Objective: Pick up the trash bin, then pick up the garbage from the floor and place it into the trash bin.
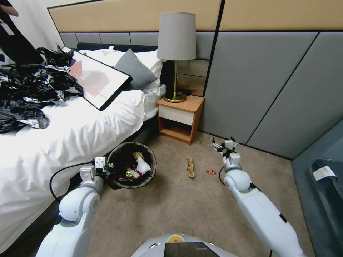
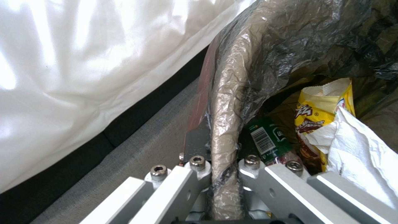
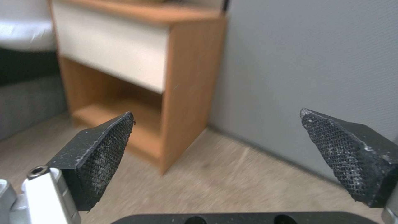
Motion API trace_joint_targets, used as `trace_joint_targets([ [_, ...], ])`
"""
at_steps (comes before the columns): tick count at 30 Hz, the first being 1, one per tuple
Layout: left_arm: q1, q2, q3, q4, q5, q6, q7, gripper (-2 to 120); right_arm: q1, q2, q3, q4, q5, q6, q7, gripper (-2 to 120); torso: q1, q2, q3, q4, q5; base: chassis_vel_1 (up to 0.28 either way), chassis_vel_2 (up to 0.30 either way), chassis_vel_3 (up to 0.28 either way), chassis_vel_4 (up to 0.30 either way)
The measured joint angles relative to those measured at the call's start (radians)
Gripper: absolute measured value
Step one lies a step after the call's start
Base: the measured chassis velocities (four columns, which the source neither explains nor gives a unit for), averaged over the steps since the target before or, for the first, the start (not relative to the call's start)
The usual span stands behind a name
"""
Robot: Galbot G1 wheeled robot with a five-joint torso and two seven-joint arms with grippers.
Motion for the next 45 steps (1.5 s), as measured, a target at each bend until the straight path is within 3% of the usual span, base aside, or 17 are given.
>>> trace_joint_targets([
  [5,0.002,0.0,-0.001,-0.008,0.0,0.0,0.0,0,0.079,-0.015,-0.055,-0.034,0.074,-0.065,-0.012,100,0.0,0.0,0.0,0.0,0.0,0.0,0.0,0.0,0.0],
  [8,0.007,0.007,0.002,-0.017,0.011,0.0,0.007,0,0.274,-0.036,-0.22,-0.136,0.356,-0.291,-0.049,100,0.0,0.0,0.0,0.0002,-0.0003,0.0,0.0,0.0,0.0],
  [11,0.006,0.003,0.003,-0.017,0.016,0.0,0.01,0,0.348,-0.003,-0.272,-0.236,0.426,-0.35,-0.065,100,0.0,0.0,0.0,-0.0002,-0.0003,0.0,0.0,0.0,0.0],
  [19,-0.002,0.008,0.006,0.006,0.024,0.0,0.018,0,0.419,0.079,-0.333,-0.432,0.436,-0.38,-0.146,100,0.0,0.0,0.0,-0.0001,0.0,0.0,0.0,0.0,0.0],
  [30,-0.011,0.004,0.025,0.031,0.039,0.0,0.024,0,0.383,0.077,-0.329,-0.441,0.427,-0.394,-0.157,100,0.0,0.0,0.0,-0.0001,-0.0001,0.0,0.0,0.0,0.0],
  [45,-0.006,-0.001,0.026,0.035,0.051,0.0,0.029,0,0.402,0.121,-0.353,-0.544,0.439,-0.434,-0.173,100,0.0,0.0,0.0,0.0,-0.0003,0.0,0.0,0.0,0.0],
])
